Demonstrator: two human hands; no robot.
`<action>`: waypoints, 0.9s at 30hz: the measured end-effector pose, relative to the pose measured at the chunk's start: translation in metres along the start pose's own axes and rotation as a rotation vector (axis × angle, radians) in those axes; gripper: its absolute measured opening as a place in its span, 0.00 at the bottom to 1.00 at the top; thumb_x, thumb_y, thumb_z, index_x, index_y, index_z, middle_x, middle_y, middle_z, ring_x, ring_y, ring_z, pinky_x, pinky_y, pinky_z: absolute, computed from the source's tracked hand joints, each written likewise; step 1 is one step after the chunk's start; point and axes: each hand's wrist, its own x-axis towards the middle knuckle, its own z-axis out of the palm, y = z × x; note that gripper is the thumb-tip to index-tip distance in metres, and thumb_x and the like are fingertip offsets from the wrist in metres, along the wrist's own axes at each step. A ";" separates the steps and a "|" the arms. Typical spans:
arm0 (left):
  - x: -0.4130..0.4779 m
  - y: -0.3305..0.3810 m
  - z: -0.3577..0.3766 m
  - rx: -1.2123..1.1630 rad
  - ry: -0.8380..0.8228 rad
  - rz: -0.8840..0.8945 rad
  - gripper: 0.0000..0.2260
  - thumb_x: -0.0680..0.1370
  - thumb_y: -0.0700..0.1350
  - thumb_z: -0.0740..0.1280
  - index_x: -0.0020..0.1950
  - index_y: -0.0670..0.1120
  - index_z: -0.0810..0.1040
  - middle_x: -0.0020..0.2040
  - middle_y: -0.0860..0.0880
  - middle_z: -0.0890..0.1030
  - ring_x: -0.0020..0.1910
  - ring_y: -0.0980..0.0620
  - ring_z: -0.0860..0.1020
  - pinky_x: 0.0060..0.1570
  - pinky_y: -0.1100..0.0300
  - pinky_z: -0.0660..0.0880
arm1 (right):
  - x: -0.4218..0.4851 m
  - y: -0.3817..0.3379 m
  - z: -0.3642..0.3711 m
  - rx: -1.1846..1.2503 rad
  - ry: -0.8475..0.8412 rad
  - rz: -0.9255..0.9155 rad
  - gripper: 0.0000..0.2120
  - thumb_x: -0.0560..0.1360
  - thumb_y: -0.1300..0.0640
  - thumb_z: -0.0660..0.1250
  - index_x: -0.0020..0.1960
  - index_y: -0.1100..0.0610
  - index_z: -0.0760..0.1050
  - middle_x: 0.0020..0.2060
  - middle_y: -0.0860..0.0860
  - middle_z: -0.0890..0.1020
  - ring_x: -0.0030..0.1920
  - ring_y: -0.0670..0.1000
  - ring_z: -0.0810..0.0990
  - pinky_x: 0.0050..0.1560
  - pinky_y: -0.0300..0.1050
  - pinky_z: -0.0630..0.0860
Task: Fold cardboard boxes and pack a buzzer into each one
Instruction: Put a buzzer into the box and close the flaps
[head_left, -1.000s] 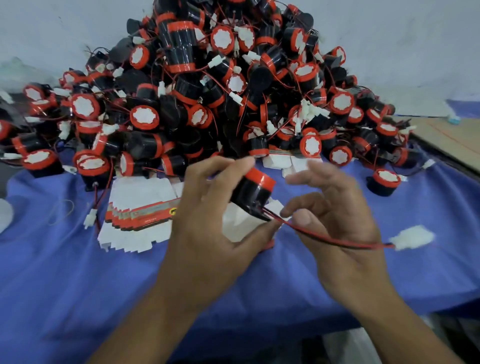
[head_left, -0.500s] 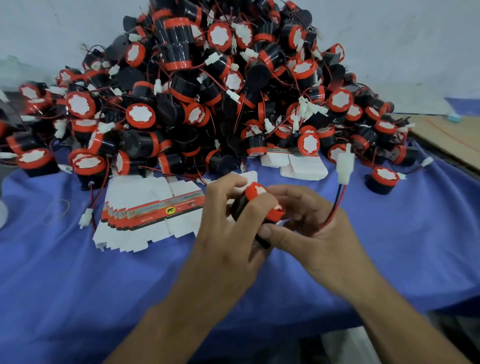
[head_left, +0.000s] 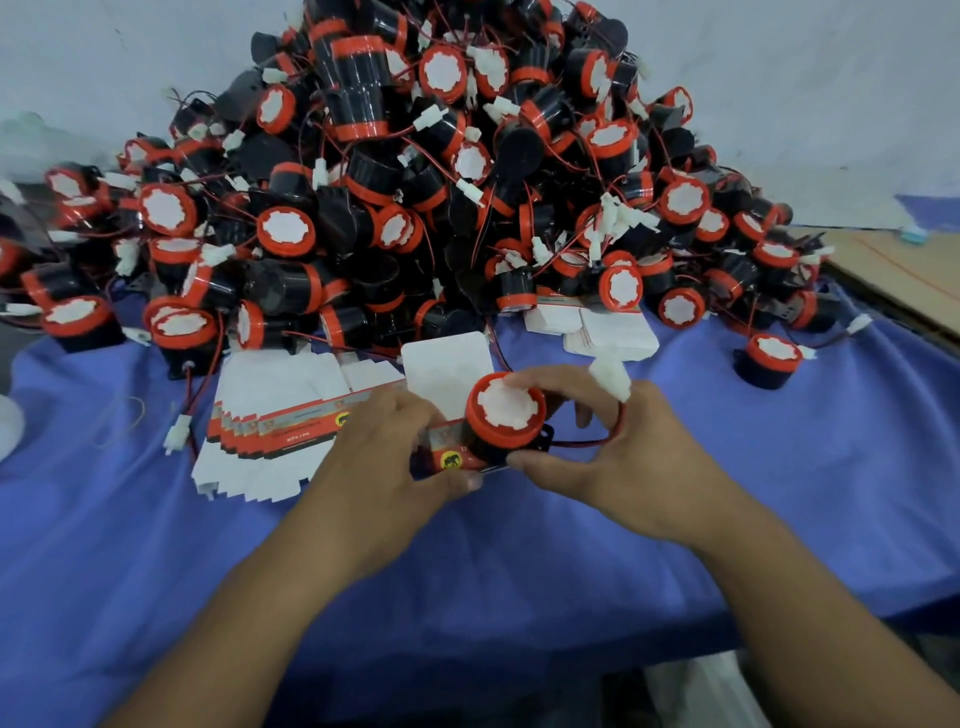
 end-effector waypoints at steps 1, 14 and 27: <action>-0.001 0.000 -0.001 -0.001 -0.019 0.024 0.09 0.73 0.55 0.74 0.49 0.56 0.79 0.56 0.57 0.71 0.56 0.59 0.69 0.50 0.72 0.65 | 0.001 0.000 0.000 0.027 0.004 0.008 0.24 0.71 0.53 0.78 0.60 0.34 0.74 0.51 0.36 0.81 0.53 0.32 0.75 0.53 0.25 0.67; -0.006 0.001 0.005 0.013 0.037 0.263 0.24 0.71 0.45 0.79 0.57 0.51 0.66 0.57 0.54 0.63 0.52 0.59 0.68 0.54 0.72 0.66 | 0.006 0.008 -0.001 -0.034 -0.228 -0.010 0.15 0.76 0.60 0.74 0.63 0.54 0.82 0.64 0.42 0.76 0.62 0.43 0.77 0.61 0.42 0.77; -0.007 0.001 0.004 0.225 -0.085 0.338 0.21 0.78 0.49 0.70 0.71 0.51 0.75 0.68 0.54 0.72 0.64 0.51 0.66 0.65 0.62 0.63 | -0.007 0.007 -0.013 0.171 0.010 0.075 0.23 0.80 0.36 0.57 0.50 0.56 0.76 0.44 0.53 0.79 0.45 0.53 0.77 0.48 0.47 0.77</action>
